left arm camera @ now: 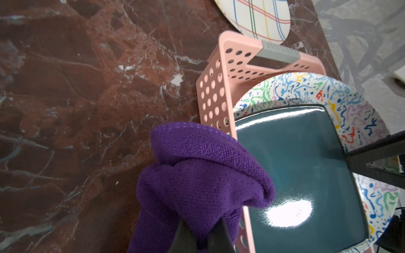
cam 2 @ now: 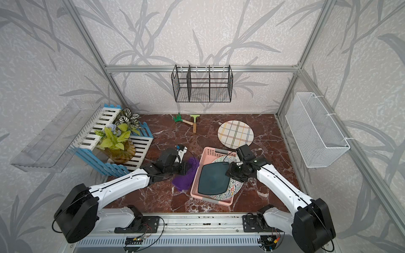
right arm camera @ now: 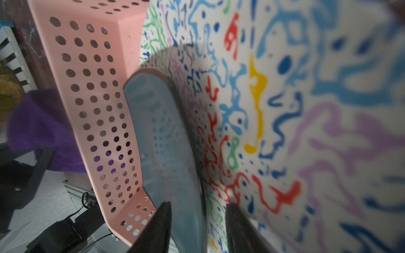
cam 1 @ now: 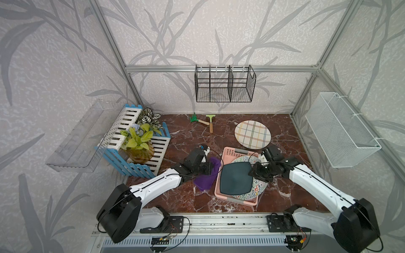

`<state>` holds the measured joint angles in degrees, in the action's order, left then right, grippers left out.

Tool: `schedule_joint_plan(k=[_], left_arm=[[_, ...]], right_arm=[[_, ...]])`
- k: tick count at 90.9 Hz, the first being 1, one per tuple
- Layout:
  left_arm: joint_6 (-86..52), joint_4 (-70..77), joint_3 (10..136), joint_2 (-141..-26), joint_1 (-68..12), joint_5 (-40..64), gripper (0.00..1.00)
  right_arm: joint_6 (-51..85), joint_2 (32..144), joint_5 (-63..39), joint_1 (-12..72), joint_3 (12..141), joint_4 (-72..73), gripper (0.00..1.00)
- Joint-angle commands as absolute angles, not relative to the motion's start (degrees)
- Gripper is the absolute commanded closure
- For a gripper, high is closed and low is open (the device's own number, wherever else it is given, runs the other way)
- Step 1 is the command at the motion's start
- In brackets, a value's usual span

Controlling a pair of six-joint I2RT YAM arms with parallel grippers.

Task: Wipe the wet plate dry
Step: Pick up the plate from the bin, then wipe the plate with towel.

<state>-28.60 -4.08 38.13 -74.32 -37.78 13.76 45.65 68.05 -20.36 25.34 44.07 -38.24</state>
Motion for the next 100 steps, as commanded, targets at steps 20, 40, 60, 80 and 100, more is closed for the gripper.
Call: schedule_joint_plan(k=[20, 40, 60, 80, 100], left_arm=[[-31.15, 2.35, 38.32, -76.64, -40.32, 16.86, 1.00], [-30.04, -2.66, 40.61, -70.97, -39.46, 13.59, 1.00], [-25.62, -12.14, 51.22, -62.42, -37.33, 8.97, 1.00], [-31.06, -2.64, 52.21, -67.21, -40.01, 20.25, 1.00], [-35.78, 6.64, 52.41, -73.42, -45.22, 26.32, 1.00]], right_arm=[[59.01, 72.86, -23.28, 28.16, 33.25, -11.96, 0.57], [58.05, 71.85, -23.97, 27.69, 32.11, -8.70, 0.93], [58.58, 58.38, -24.43, 27.57, 36.24, -8.72, 1.00], [68.67, 53.62, -22.82, 27.55, 38.10, 5.20, 1.00], [76.02, 55.78, -16.05, 27.51, 40.68, 19.46, 1.00]])
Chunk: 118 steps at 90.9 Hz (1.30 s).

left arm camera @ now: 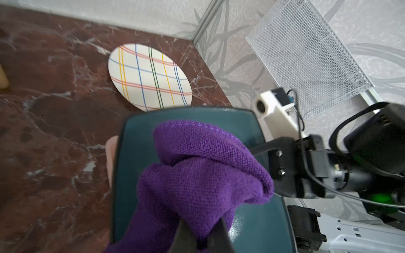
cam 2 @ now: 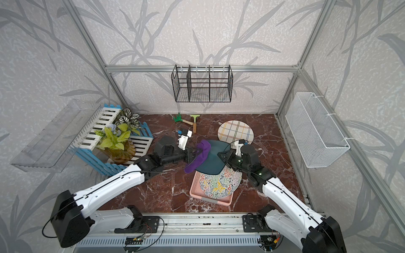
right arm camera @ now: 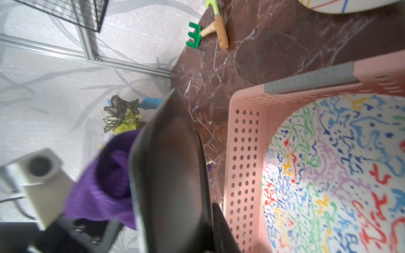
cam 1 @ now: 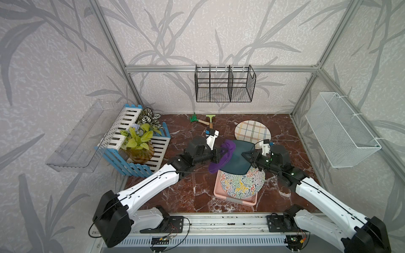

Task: Wipe the wet plate dry
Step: Wipe the plate with towel.

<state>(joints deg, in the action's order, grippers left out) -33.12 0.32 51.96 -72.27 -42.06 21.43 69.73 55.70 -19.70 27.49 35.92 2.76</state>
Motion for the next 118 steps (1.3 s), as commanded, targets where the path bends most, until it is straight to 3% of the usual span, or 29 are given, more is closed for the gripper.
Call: schedule_joint_plan(k=[1, 15, 26, 41, 52, 60, 68, 84, 95, 104, 118], left_arm=[[-35.73, 6.79, 52.66, -73.67, -45.64, 26.52, 1.00], [-33.85, 7.12, 57.60, -79.03, -51.44, 29.05, 1.00], [-33.11, 5.01, 60.07, -81.57, -51.20, 28.41, 1.00], [-35.79, -1.26, 58.99, -79.66, -39.06, 24.85, 1.00], [-33.13, -4.05, 60.02, -77.28, -32.55, 23.09, 1.00], [-28.79, -6.66, 62.82, -77.57, -32.47, 21.80, 1.00], [-25.55, -8.92, 65.99, -81.01, -33.71, 28.76, 1.00], [-22.19, -10.80, 71.02, -87.52, -43.96, 30.46, 1.00], [-29.27, -7.81, 71.06, -87.50, -39.18, 30.06, 1.00], [-33.48, -4.53, 70.98, -86.63, -32.88, 31.84, 1.00], [-26.85, -9.13, 79.16, -90.18, -37.40, 32.56, 1.00]], right_arm=[[76.33, 55.93, -15.85, 27.51, 40.95, 20.10, 1.00], [79.22, 59.86, -14.54, 27.51, 44.69, 27.78, 1.00], [80.55, 61.86, -15.23, 27.42, 47.80, 30.15, 1.00], [79.75, 60.20, -17.62, 27.42, 47.75, 30.03, 1.00], [75.89, 59.22, -26.81, 28.75, 46.81, 29.39, 1.00], [73.26, 57.67, -29.30, 30.98, 46.02, 28.09, 1.00], [71.45, 56.58, -29.95, 32.05, 46.55, 29.22, 1.00], [67.69, 56.25, -25.23, 31.28, 50.82, 29.31, 1.00], [68.18, 56.46, -23.44, 28.19, 52.67, 26.90, 1.00], [67.36, 58.02, -28.80, 29.00, 54.50, 26.60, 1.00], [61.18, 60.46, -35.23, 34.51, 58.69, 21.41, 1.00]])
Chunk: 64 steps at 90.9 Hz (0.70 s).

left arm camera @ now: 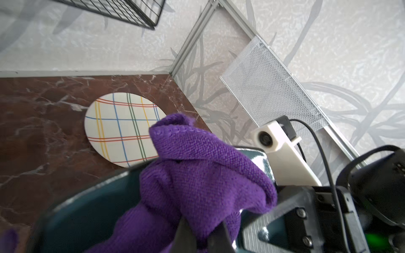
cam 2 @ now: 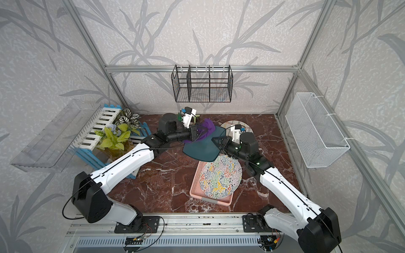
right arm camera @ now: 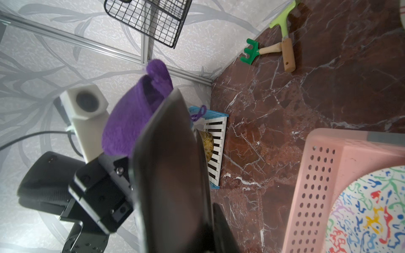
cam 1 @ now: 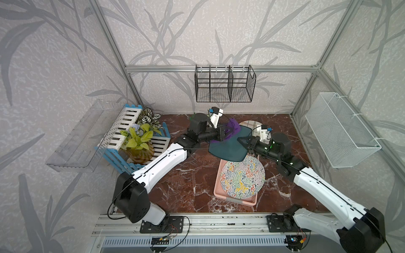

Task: Wipe the wet plate dry
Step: Wipe the plate with towel.

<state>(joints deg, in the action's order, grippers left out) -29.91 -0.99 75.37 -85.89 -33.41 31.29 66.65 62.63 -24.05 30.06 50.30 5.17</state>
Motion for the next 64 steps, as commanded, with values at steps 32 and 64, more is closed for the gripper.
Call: schedule_joint_plan(k=[32, 64], left_arm=[[-38.58, 5.83, 67.18, -81.75, -35.14, 33.97, 1.00], [-25.17, -11.89, 68.55, -86.13, -43.99, 25.28, 1.00]], right_arm=[[69.43, 56.26, -25.21, 21.69, 56.08, 23.23, 1.00], [77.12, 61.18, -30.97, 23.89, 57.21, 38.13, 1.00]])
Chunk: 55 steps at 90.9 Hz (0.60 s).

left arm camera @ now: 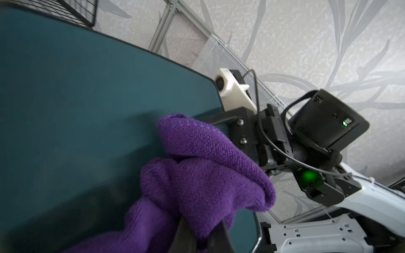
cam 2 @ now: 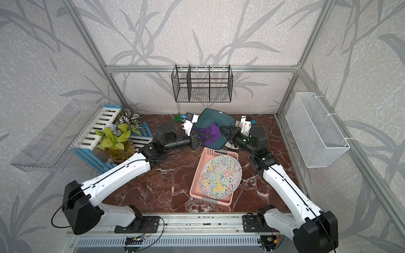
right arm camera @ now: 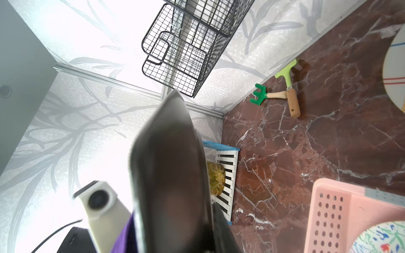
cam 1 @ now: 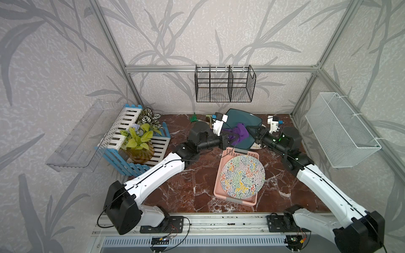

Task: Wipe the wet plate dry
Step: Wipe the plate with towel.

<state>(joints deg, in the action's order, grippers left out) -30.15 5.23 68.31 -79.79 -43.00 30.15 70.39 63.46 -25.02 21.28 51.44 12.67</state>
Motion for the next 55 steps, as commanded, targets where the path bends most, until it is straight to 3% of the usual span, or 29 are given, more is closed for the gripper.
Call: schedule_joint_plan(k=[1, 14, 21, 37, 48, 55], left_arm=[[-25.50, -11.97, 68.42, -86.31, -43.27, 25.34, 1.00], [-34.42, -2.89, 62.86, -83.34, -30.35, 31.05, 1.00], [-34.29, -2.12, 65.31, -82.21, -27.61, 30.46, 1.00], [-27.73, -9.05, 78.61, -88.18, -33.06, 30.66, 1.00], [-23.07, -15.91, 85.60, -94.00, -40.04, 31.36, 1.00], [-26.63, -12.64, 83.22, -92.96, -39.98, 33.49, 1.00]], right_arm=[[77.19, 60.95, -30.96, 23.90, 57.12, 38.18, 1.00], [75.84, 57.70, -30.81, 24.20, 55.14, 34.49, 1.00], [73.57, 56.37, -32.48, 26.15, 53.93, 31.92, 1.00], [69.72, 59.65, -37.39, 32.40, 53.01, 35.33, 1.00], [68.31, 59.60, -32.61, 31.65, 53.84, 35.97, 1.00], [68.13, 58.24, -29.82, 28.14, 54.72, 32.56, 1.00]])
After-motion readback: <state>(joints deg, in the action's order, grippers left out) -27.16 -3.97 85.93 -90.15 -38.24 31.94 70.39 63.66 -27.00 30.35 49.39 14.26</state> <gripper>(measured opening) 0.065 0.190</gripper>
